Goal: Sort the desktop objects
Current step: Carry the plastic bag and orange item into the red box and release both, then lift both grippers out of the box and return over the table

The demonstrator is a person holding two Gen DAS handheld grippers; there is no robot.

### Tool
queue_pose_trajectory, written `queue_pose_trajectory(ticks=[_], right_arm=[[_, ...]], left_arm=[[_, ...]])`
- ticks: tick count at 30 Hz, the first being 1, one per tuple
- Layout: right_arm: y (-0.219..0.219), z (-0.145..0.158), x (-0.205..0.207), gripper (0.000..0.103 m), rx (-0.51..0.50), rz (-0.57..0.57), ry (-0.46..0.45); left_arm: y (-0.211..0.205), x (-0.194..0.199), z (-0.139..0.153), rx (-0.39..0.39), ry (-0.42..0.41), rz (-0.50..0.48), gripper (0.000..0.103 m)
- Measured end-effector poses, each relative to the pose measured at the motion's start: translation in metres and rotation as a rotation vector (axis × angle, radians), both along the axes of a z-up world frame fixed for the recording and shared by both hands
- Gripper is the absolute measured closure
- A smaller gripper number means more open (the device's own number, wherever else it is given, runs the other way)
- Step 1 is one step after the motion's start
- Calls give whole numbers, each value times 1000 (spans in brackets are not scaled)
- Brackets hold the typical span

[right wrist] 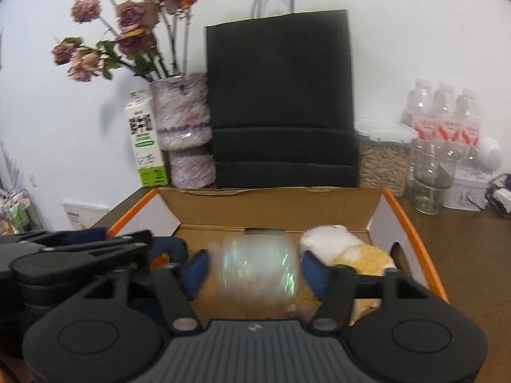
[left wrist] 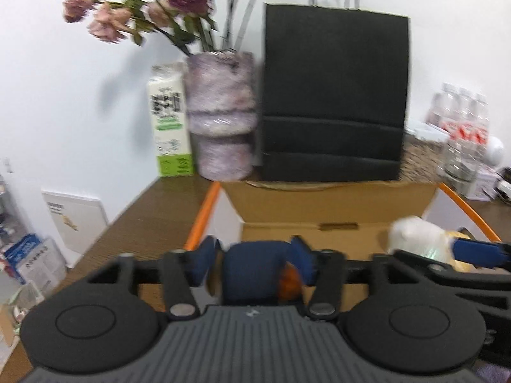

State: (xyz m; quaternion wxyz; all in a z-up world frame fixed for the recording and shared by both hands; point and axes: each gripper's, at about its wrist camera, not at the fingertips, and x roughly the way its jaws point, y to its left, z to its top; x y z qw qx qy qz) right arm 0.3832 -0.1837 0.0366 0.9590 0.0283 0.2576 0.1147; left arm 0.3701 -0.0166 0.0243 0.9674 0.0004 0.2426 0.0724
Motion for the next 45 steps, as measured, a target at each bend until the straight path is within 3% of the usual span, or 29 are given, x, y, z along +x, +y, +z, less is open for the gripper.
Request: queue_pose_trajectory(ticks=[1, 2, 3, 8, 27, 45], right_arm=[[-3, 1, 1, 12, 5, -15, 3], [-6, 1, 2, 5, 15, -26, 5], [-10, 2, 2, 2, 38, -27, 4], [-13, 6, 3, 0, 48, -18, 11], [-12, 18, -4, 0, 51, -3, -20], [-20, 76, -69, 0, 63, 31, -197]], left_arm=[[2, 0, 2, -3, -5, 19, 24], [5, 0, 4, -9, -12, 38, 6], [9, 0, 6, -20, -23, 55, 0], [18, 0, 11, -81, -23, 50, 0], [17, -5, 15, -74, -36, 50, 0], [24, -83, 78, -116, -258, 4, 0]])
